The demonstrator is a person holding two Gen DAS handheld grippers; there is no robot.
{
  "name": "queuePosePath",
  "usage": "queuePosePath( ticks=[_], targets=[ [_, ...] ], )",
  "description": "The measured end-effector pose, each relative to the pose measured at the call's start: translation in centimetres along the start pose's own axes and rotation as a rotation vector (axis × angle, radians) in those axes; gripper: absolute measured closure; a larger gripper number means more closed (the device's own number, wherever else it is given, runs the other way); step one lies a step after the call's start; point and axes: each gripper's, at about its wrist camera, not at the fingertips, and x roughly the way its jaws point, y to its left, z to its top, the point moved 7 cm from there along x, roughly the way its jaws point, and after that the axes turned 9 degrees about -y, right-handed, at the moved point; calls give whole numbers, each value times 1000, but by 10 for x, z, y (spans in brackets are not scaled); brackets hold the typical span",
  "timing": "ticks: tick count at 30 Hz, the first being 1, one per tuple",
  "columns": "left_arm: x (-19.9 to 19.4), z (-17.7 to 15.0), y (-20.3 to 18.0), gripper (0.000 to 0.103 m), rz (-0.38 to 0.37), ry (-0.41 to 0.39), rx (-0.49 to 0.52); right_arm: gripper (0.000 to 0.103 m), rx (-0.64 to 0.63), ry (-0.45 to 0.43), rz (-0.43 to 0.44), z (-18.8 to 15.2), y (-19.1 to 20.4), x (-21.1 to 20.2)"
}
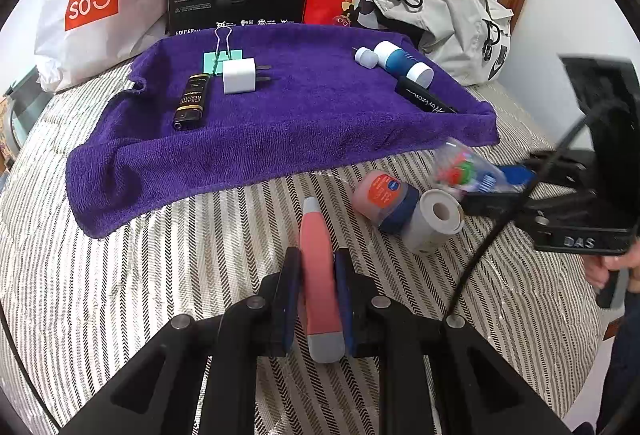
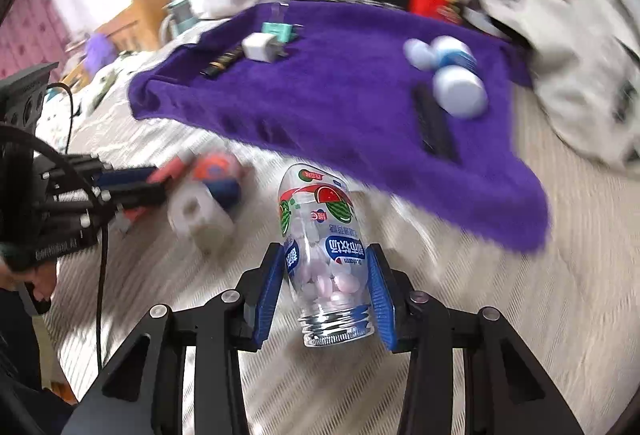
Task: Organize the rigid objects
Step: 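Carry the pink tube with the left tool while the right tool carries the bottle onto the towel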
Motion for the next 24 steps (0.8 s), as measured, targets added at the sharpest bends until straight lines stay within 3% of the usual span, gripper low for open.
queuePosePath(
  ticks=[4, 7, 24],
  targets=[
    [0, 0, 0, 85, -1, -4, -3, 61, 60, 33, -86, -32, -14, -29],
    [0, 0, 0, 85, 7, -7, -1, 61, 41, 45, -105, -47, -11, -37],
    [3, 2, -4, 85, 46, -16, 12, 61, -19, 18, -110, -42, -5, -30]
  ],
)
